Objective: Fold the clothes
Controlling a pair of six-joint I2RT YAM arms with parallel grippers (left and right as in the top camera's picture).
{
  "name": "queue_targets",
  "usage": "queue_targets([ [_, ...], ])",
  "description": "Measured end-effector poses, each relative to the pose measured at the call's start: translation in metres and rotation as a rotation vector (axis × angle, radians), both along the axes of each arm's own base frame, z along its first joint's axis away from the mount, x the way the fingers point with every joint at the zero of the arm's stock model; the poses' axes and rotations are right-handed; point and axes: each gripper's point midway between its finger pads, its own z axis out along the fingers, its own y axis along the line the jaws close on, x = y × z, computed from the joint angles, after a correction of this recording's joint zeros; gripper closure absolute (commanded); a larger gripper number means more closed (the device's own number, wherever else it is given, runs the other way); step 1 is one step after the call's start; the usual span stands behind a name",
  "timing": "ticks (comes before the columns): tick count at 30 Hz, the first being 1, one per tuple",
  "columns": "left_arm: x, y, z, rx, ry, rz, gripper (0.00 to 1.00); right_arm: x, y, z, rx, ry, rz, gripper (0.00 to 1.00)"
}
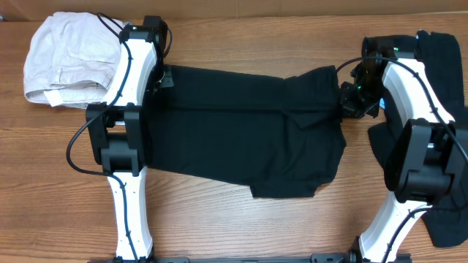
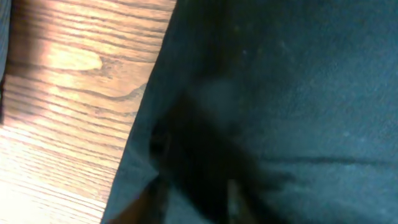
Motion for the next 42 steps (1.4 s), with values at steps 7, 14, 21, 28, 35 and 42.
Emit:
queue_targets([
  [7,-0.010,0.000,0.001,0.000,0.040,-0.001,0.00,-0.004,-0.003,0.000,-0.013,0.014,0.000,0.51],
  [14,0.007,-0.002,0.067,-0.014,-0.064,-0.001,0.00,-0.004,-0.004,0.042,-0.021,-0.061,-0.013,0.30],
  [21,-0.003,-0.010,0.212,-0.068,-0.359,-0.013,0.00,-0.031,0.002,0.176,-0.038,-0.384,-0.020,0.29],
  [28,-0.062,-0.027,0.343,-0.139,-0.661,-0.067,0.00,-0.103,0.012,0.257,-0.042,-0.578,-0.021,0.29],
  [35,-0.107,-0.044,0.380,-0.226,-0.732,-0.133,0.00,-0.159,0.018,0.281,-0.046,-0.631,-0.021,0.29],
  [42,-0.160,-0.025,0.328,-0.157,-0.522,-0.051,0.00,-0.185,0.022,0.280,-0.042,-0.644,-0.020,0.31],
])
